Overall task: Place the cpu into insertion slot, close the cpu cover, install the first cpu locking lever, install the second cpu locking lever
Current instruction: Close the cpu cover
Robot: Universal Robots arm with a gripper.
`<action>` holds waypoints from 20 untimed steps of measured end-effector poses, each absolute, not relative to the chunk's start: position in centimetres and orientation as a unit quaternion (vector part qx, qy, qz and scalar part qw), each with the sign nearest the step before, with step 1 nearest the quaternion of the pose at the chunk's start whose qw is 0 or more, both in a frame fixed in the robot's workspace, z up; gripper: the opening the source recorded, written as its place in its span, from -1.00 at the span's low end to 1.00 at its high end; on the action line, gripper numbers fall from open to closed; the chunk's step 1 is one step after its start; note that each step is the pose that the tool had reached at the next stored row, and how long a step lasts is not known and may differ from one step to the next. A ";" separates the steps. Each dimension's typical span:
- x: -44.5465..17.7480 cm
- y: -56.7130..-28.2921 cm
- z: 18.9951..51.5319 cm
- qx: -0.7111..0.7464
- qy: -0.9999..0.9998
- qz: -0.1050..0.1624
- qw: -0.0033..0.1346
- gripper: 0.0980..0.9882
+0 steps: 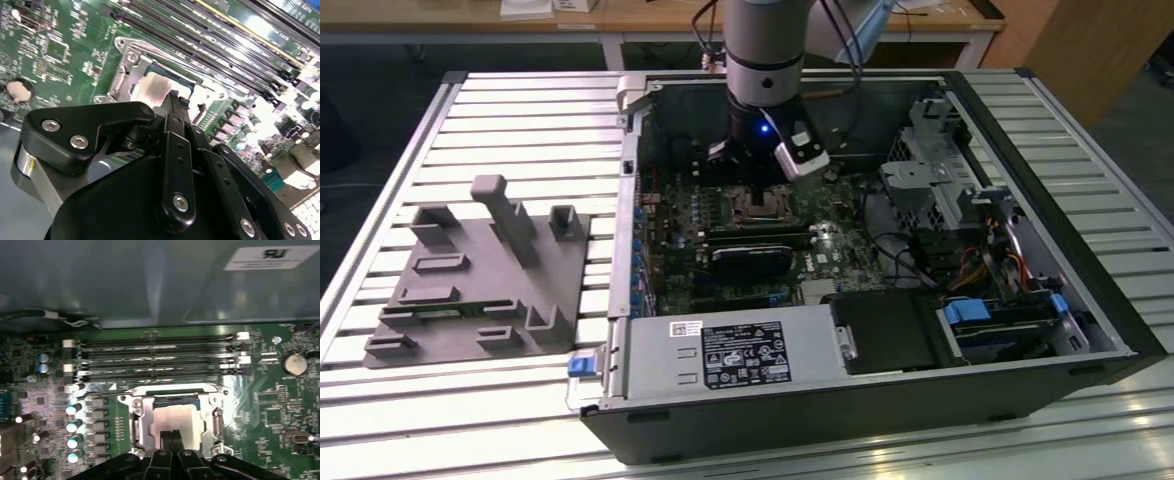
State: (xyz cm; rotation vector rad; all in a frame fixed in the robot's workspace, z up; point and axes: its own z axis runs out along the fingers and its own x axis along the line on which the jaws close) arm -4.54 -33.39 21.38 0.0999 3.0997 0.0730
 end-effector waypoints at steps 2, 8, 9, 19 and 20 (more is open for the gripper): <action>-5.0 -33.4 21.3 0.031 0.999 0.025 0.020 -0.98; -6.0 -33.4 21.1 0.028 0.999 0.031 0.019 -0.98; -6.0 -33.4 21.0 0.027 0.999 0.032 0.019 -0.98; -6.3 -33.4 20.2 0.015 0.999 0.037 0.019 -0.98; -6.4 -33.4 20.1 0.014 0.999 0.037 0.019 -0.98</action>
